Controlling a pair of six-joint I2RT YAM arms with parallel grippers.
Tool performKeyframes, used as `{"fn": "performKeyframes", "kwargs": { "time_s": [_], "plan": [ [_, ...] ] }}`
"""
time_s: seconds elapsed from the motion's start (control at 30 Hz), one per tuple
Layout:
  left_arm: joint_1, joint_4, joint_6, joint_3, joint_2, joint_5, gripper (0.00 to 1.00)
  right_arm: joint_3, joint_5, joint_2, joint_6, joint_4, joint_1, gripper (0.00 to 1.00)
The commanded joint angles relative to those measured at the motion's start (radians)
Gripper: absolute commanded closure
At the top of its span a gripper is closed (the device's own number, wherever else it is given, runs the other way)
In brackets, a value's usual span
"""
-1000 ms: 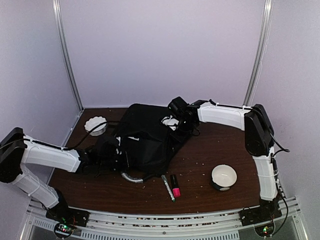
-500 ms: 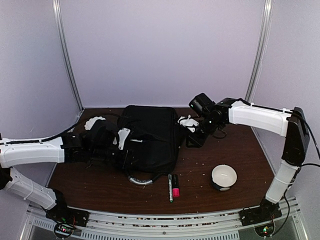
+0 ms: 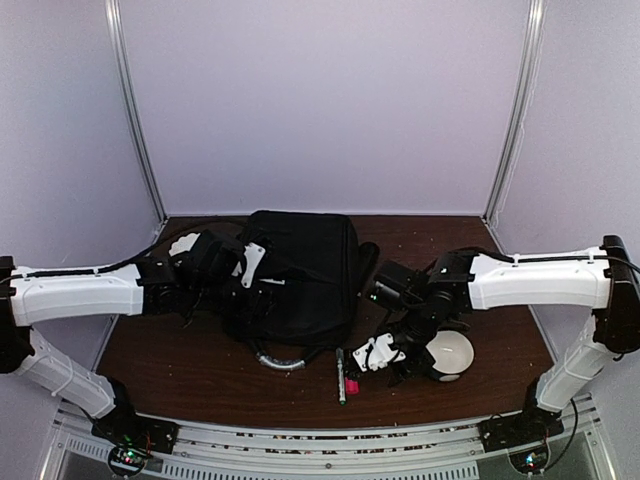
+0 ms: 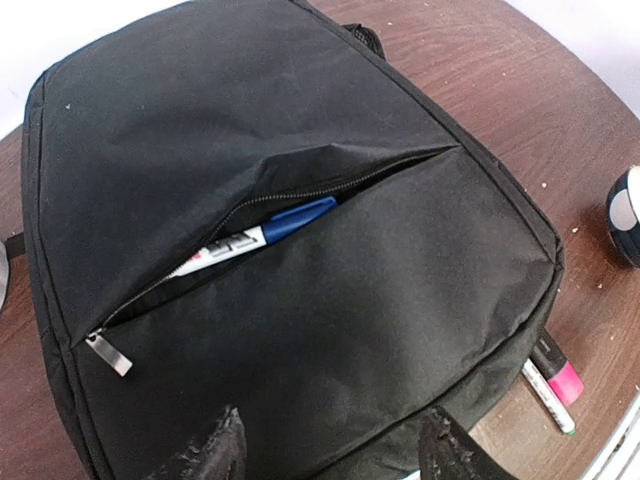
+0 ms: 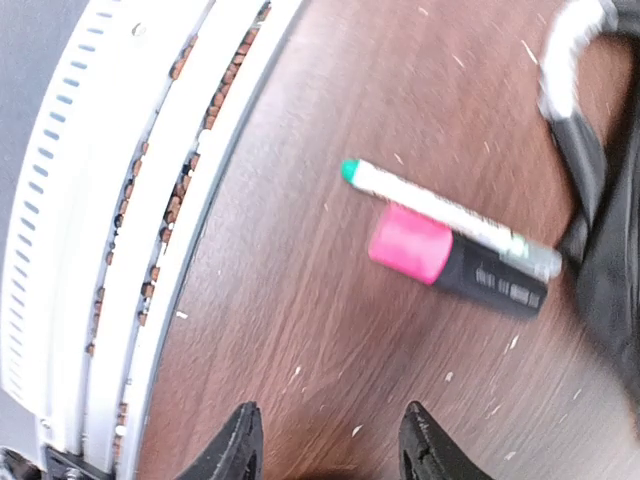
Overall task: Pack the student bag
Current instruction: Pick up the pen from the center of the board.
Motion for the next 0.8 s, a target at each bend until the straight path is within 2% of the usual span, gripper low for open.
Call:
{"fn": "performKeyframes", "kwargs": {
  "time_s": [0.0, 0.23, 0.47, 0.77],
  "plan": [
    [0.007, 0.116, -0.049, 0.017, 0.016, -0.024, 0.39, 0.010, 0.094, 0.046, -0.133, 0.118, 0.045, 0.52],
    [0.009, 0.208, -0.113, 0.013, 0.042, 0.037, 0.41, 0.012, 0.212, 0.132, -0.148, 0.303, 0.089, 0.61],
    [0.010, 0.238, -0.136, -0.019, 0.036, 0.046, 0.41, 0.047, 0.241, 0.217, -0.208, 0.280, 0.089, 0.60],
    [0.020, 0.230, -0.170, -0.051, 0.022, 0.032, 0.41, 0.113, 0.262, 0.316, -0.209, 0.242, 0.089, 0.58]
  ]
}}
